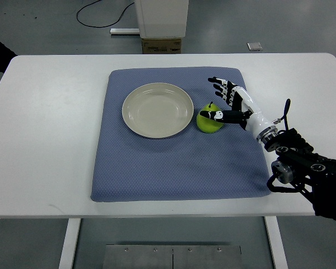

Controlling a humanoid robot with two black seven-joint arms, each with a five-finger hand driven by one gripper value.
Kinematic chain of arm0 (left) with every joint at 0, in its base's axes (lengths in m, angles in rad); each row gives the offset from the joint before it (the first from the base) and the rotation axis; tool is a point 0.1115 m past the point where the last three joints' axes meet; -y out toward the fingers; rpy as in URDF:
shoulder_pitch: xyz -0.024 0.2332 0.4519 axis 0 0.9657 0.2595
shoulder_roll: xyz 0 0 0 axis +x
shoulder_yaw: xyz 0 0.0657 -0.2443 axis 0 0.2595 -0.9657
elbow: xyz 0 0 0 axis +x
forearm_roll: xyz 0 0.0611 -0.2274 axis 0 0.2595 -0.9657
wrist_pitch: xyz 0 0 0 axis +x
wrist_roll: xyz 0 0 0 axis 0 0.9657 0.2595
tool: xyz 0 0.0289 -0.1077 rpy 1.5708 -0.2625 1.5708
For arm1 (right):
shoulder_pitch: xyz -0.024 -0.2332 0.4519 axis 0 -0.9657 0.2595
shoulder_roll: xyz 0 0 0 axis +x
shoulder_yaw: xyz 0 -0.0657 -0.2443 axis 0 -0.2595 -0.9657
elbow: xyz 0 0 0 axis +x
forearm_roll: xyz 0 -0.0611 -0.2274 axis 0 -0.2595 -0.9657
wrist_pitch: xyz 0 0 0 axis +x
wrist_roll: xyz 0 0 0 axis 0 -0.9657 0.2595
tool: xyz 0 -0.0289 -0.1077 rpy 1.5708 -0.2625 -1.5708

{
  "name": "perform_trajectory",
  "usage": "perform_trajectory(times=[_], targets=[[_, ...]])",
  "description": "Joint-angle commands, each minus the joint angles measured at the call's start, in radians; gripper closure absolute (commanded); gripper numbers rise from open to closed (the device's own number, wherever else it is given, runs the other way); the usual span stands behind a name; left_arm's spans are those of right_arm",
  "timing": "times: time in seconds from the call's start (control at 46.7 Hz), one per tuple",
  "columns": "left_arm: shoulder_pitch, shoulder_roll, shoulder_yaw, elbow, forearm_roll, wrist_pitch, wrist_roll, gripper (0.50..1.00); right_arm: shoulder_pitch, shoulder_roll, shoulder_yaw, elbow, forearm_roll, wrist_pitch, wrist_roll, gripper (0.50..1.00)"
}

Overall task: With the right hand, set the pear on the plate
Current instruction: 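Close the right hand fingers around the green pear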

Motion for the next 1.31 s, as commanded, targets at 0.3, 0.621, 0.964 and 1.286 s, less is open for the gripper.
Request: perform_trajectory(times=[0.3,0.621,0.964,1.286], targets=[[-0.001,0.0,0.0,0.0,0.0,0.0,0.0,0.5,-0.011,-0.002,-0.035,0.0,0.0,-0.01,0.0,0.507],[-0.001,0.0,0.0,0.0,0.0,0.0,0.0,0.5,-0.011,-0.005,-0.077,0.002,0.0,-0.01,0.0,0.513],[-0.001,0.0,0.0,0.0,0.0,0.0,0.0,0.5,-0.024,-0.005,-0.077,0.005,0.002,-0.007,0.0,0.546],[-0.001,0.0,0.0,0.0,0.0,0.0,0.0,0.5,-0.032,-0.005,-0.095,0.005,0.002,-0.007,0.0,0.59]])
